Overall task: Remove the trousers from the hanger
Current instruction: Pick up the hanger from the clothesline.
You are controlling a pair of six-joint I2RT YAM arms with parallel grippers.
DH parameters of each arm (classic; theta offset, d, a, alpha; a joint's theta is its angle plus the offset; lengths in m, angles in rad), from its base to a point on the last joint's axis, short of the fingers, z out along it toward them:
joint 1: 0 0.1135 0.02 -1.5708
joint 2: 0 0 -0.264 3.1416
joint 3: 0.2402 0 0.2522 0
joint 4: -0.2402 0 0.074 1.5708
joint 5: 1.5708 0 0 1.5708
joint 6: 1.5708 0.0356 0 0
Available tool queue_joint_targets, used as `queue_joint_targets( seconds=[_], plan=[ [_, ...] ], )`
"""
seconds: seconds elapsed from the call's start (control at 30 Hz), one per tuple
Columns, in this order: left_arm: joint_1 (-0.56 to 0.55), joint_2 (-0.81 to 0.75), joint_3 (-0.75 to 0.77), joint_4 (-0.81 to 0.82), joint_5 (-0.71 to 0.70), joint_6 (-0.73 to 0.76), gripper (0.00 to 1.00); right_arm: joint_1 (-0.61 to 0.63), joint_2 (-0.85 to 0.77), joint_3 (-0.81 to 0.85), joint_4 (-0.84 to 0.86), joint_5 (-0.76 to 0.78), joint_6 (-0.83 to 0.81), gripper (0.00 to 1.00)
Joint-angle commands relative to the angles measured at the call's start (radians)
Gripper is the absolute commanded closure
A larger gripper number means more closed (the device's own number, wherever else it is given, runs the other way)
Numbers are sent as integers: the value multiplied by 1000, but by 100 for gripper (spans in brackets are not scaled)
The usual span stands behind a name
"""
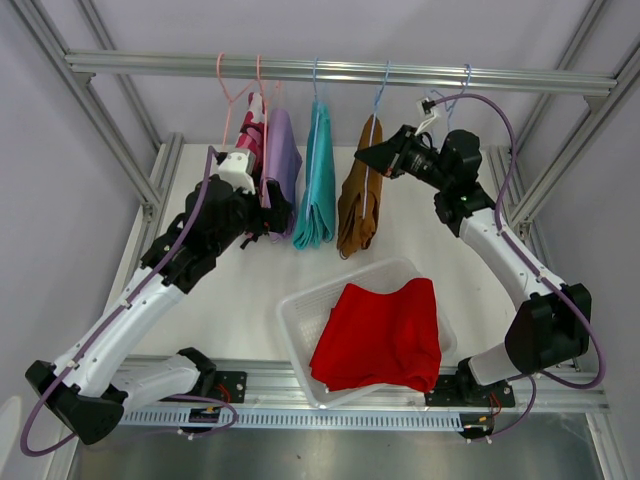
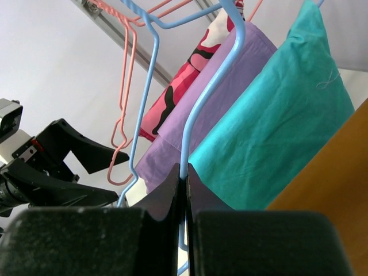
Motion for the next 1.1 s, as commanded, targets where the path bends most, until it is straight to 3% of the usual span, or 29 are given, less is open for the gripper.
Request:
queue_joint_targets(
  seconds=[0.0,1.07],
  plan=[
    [12,-10,41,0,19,1,1,21,-17,90,70,-18,-55,100],
    [12,0,45,-3,31,1,0,32,-130,359,-226,106,-153,100]
  ],
)
